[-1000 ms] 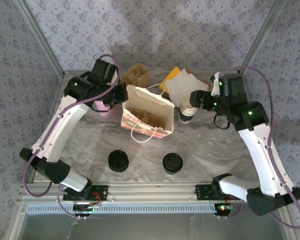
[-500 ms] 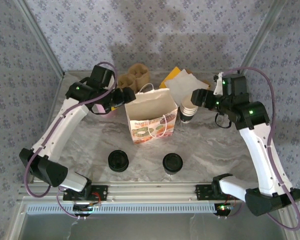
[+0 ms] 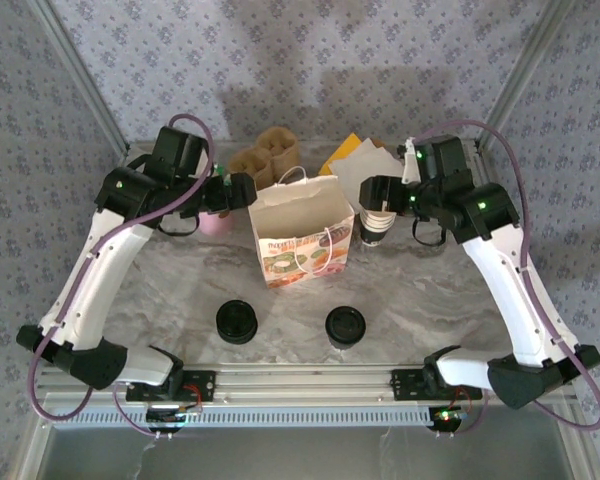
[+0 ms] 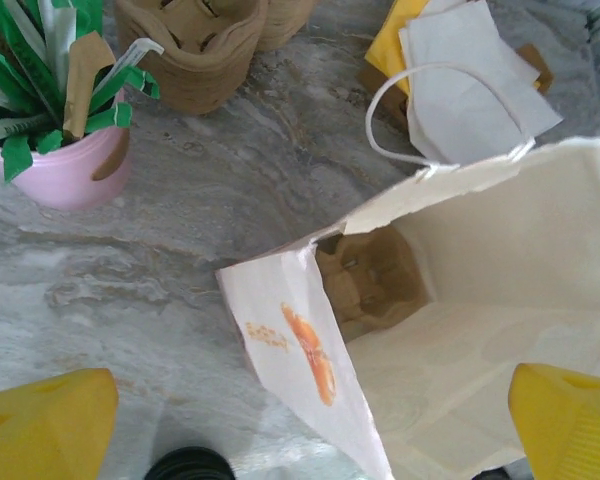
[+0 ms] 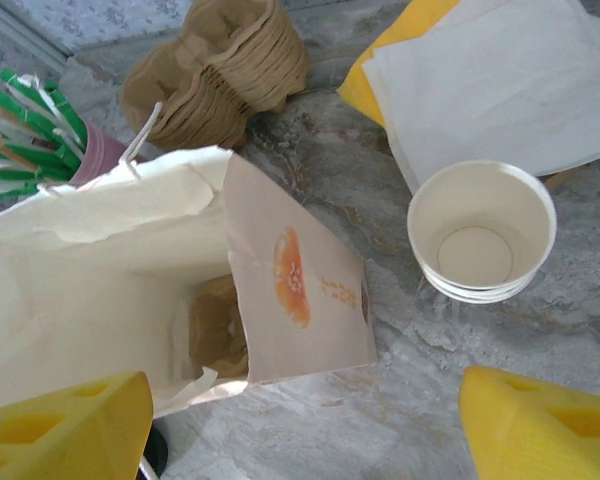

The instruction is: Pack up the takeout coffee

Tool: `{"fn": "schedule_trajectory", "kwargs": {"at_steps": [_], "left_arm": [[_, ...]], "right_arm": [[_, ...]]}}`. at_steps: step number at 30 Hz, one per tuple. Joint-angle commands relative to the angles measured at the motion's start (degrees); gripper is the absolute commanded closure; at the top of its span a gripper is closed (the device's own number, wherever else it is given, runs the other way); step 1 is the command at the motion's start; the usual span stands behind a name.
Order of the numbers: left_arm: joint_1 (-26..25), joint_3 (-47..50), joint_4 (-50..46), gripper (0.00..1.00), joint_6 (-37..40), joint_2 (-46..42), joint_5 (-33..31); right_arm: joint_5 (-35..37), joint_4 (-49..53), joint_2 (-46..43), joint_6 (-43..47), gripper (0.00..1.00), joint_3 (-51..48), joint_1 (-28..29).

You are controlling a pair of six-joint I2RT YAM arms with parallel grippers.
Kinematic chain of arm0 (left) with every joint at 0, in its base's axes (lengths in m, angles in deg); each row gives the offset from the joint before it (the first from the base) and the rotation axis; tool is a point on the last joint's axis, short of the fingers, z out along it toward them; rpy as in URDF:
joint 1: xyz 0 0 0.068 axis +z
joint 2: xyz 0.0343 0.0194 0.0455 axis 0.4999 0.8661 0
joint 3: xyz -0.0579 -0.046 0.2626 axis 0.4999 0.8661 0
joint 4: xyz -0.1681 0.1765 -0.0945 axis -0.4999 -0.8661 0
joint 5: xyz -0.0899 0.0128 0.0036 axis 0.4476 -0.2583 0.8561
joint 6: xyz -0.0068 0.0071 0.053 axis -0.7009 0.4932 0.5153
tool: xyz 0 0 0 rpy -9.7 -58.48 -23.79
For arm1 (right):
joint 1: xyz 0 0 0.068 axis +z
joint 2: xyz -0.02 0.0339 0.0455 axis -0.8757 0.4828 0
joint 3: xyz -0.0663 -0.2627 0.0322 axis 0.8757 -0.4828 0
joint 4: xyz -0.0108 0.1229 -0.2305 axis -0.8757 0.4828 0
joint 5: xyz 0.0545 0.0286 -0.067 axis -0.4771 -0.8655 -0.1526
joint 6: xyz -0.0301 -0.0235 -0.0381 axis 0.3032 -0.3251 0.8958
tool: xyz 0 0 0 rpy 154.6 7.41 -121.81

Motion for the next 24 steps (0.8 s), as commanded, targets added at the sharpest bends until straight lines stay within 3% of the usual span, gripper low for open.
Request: {"fn": "schedule_trajectory", "kwargs": {"at_steps": [1, 6, 13, 24], "left_arm": [[-2.95, -3.65, -4.57, 0.00, 6.49, 0.83, -4.47], [-8.44, -6.20, -6.22, 0.00, 10.58, 1.29, -9.38], [-12.16, -3.36, -4.04, 0.00, 15.07, -0.82, -11.84], [-18.13, 5.66, 3.78, 0.00, 32.74, -6.26, -16.04]], "right_arm": [[0.36, 2.63, 0.79, 1.58, 0.18, 2.18, 0.82], [-0.37, 3.72, 2.46, 2.18, 0.18, 3.96, 1.57], [0.78, 5.66, 4.47, 2.55, 0.18, 6.04, 3.24], [1.42, 10.98, 9.94, 8.29, 0.19, 12.23, 9.16]]}}
